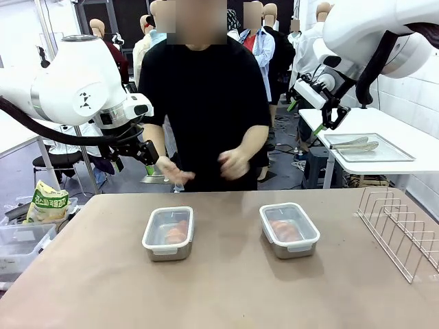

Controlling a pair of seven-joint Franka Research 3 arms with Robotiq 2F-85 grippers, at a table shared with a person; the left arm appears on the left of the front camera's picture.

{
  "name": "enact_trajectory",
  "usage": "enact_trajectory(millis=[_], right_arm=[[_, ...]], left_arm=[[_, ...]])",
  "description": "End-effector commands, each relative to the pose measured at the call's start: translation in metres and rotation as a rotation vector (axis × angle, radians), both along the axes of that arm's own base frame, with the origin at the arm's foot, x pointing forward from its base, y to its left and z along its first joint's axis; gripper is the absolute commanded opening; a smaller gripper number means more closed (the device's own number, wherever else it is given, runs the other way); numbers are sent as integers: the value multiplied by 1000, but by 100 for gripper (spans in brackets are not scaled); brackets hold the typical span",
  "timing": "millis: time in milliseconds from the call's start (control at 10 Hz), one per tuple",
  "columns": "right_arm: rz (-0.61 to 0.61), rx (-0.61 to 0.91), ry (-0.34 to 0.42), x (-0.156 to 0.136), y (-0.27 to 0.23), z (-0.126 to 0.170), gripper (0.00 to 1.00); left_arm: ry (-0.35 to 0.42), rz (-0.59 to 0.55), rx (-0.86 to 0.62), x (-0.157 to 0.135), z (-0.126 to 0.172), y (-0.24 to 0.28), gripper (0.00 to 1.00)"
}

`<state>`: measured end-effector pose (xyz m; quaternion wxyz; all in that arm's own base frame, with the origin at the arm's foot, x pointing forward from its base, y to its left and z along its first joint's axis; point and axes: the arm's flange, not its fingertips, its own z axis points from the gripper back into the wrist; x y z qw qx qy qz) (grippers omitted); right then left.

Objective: Place the bread in airtight containers.
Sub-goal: Release when the human grabs the Airtight Container lid.

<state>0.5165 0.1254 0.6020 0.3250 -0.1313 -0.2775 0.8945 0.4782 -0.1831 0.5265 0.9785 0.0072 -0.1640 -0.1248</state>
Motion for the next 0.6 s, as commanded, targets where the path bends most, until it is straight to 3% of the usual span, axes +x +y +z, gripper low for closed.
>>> enact_trajectory(millis=[0, 500], right_arm=[[7, 12, -14, 2, -2, -1, 100], [7, 12, -14, 2, -2, -1, 100]], left_arm=[[-1, 2, 1, 0, 1, 2, 100], [-1, 2, 1, 0, 1, 2, 100]])
